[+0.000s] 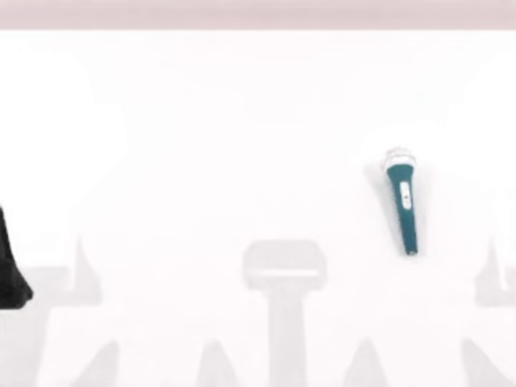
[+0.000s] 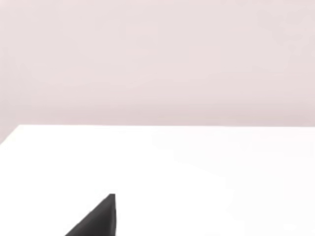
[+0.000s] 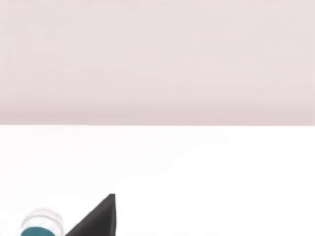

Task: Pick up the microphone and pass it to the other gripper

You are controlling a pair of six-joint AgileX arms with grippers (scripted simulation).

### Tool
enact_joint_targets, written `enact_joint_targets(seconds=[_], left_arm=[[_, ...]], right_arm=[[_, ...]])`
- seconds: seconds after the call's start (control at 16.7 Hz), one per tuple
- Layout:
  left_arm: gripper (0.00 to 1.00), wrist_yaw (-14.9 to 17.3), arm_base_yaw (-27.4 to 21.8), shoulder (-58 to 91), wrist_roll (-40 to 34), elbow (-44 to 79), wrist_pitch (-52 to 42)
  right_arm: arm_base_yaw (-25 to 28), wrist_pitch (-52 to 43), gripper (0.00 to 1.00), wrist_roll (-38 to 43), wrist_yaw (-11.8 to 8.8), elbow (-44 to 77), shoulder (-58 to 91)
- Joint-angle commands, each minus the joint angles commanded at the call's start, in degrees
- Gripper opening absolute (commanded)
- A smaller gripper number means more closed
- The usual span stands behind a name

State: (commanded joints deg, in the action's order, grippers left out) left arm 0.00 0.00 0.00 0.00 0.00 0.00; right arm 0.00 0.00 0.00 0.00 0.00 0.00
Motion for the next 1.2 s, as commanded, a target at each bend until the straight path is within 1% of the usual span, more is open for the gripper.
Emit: enact_joint_targets(seconds=[0.24, 0.48, 0.72, 1.2], left_arm=[[1.00, 0.0, 0.0, 0.0, 0.0, 0.0, 0.0], [1.00, 0.0, 0.0, 0.0, 0.0, 0.0, 0.0], [1.00, 0.0, 0.0, 0.0, 0.0, 0.0, 0.0], [1.00, 0.0, 0.0, 0.0, 0.0, 0.0, 0.0]], right_arm=[[0.6, -1.4, 1.00, 0.5, 0.0, 1.6, 1.8], [3.6, -8.9, 1.00, 3.2, 0.2, 10.2, 12.6], [7.9, -19.7, 1.00, 8.0, 0.8, 24.8, 32.4], [17.4, -40.1, 1.00, 18.8, 1.4, 60.2, 79.5]])
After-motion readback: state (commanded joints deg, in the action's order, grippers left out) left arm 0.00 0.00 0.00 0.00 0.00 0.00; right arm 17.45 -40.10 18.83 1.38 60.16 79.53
